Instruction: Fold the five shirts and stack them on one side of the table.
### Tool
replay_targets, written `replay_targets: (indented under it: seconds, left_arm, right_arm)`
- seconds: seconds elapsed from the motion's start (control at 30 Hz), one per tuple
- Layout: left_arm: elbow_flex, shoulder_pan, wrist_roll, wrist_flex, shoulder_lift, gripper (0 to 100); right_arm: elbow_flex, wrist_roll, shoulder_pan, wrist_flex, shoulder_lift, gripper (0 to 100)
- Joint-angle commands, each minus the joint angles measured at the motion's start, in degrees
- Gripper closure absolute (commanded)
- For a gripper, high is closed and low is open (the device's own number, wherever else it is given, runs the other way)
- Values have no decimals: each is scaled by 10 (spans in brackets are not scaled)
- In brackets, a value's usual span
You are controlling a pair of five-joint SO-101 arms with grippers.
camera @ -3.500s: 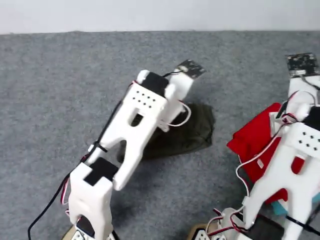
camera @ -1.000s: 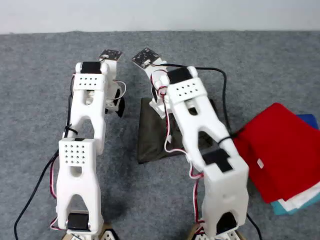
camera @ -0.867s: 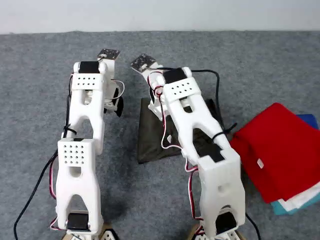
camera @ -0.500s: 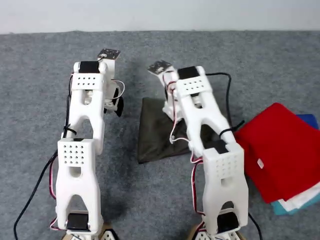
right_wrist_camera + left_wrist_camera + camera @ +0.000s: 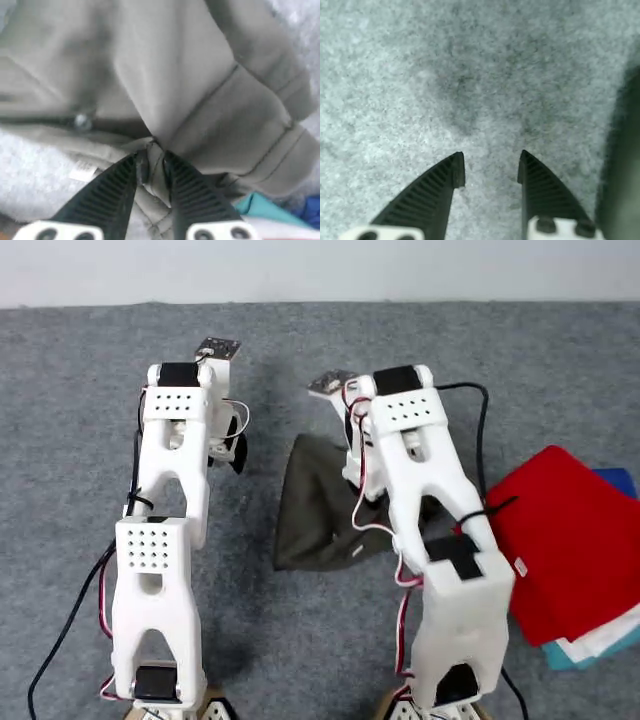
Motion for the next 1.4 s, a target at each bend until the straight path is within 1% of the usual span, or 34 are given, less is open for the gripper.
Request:
replay_targets:
  seconds: [0.0,0.07,0.13,0.2,0.33,0.5,0.6,0.73,0.87,1.0,1.2,1.37]
  left_arm:
    - [-1,-2,-5,10,-40,823]
    - [-1,-1,-5,10,-40,823]
    - [-1,2,-5,10,-40,823]
    - [-1,19,-4,10,-46,823]
    - [-1,94,34,11,-67,823]
    - [-7,198,39,2,-97,823]
    - [-7,225,39,-37,-98,823]
    - [-4,231,39,-97,-67,823]
    - [-7,227,37,-137,-11,823]
    - [-7,211,35,-141,22,823]
    - [-10,142,38,-137,29,823]
    - [-69,118,38,-98,30,823]
  right_arm:
    - [91,7,7,24,-90,947]
    - [139,10,8,17,-116,947]
    - [171,10,12,-14,-140,946]
    - [180,10,20,-54,-153,910]
    - [181,-4,47,-132,-153,767]
    - [178,-55,88,-256,-160,756]
    - [166,-81,115,-269,-167,756]
    - [165,-65,142,-269,-168,757]
    - [166,-54,147,-271,-156,757]
    - [166,-55,149,-274,-129,757]
    - [166,-55,156,-274,-95,757]
    - [164,-54,153,-280,-68,757]
